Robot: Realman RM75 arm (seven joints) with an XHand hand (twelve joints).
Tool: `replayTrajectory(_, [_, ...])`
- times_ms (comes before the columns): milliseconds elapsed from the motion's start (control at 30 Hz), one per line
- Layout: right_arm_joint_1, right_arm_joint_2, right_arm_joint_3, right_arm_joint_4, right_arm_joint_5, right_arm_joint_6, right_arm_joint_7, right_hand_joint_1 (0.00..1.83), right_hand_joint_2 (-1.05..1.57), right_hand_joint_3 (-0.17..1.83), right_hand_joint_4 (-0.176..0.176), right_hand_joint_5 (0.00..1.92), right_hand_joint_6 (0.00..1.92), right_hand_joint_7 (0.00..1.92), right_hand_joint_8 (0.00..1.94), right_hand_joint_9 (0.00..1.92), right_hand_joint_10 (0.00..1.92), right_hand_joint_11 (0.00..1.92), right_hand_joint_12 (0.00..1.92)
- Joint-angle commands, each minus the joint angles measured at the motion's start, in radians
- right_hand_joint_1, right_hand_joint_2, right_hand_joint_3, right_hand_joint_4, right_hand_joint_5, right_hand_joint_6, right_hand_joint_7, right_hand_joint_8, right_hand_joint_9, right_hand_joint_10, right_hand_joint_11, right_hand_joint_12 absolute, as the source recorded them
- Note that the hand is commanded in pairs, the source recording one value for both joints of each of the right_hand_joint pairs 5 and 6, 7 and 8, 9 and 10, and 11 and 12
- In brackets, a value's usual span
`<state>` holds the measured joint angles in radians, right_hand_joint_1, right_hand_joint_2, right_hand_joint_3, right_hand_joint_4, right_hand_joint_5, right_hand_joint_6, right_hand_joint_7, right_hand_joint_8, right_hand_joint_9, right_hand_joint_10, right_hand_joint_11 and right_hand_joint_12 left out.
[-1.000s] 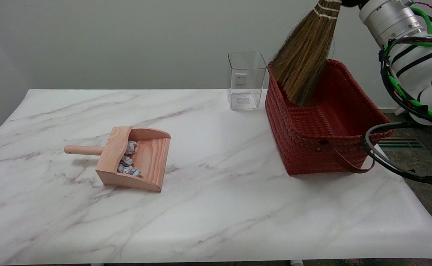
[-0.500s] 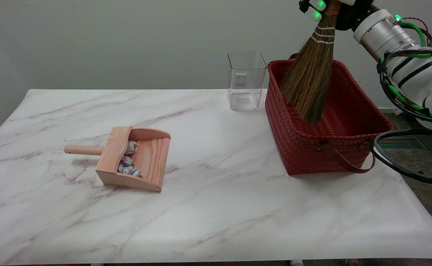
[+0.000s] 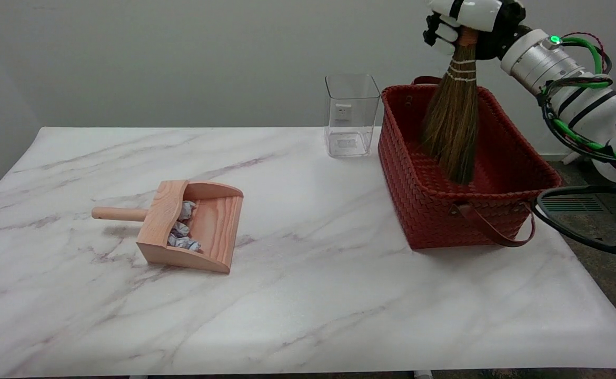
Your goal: Place the broom in the basket.
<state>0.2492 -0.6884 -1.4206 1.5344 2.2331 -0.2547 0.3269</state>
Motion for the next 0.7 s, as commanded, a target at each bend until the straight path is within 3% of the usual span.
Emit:
replayTrajectory(33, [-0.001,-0.118,-0.113,-0.123,0.014,-0.048,-0.208,1.17,1.57,0.32,0.0,1.92,1.92,1.92,1.92,1.9,1.9,1.84,1.84])
replayTrajectory(200, [0.011,-0.309,-0.098,-0.189,0.014,-0.057,-0.39,1.16,1.57,0.32,0.0,1.92,1.92,1.92,1.92,1.9,1.9,1.84,1.84])
replayTrajectory(300, [0.03,-0.369,-0.1,-0.21,0.014,-0.06,-0.503,1.16,1.57,0.33,0.0,1.92,1.92,1.92,1.92,1.9,1.9,1.84,1.84])
replayTrajectory(600, [0.049,-0.381,-0.173,-0.183,0.014,0.065,-0.826,1.16,1.57,0.35,0.0,1.92,1.92,1.92,1.92,1.92,1.92,1.89,1.89])
replayTrajectory(700, [0.05,-0.382,-0.161,-0.186,0.014,0.071,-0.862,1.16,1.57,0.34,0.0,1.92,1.92,1.92,1.92,1.92,1.92,1.89,1.89])
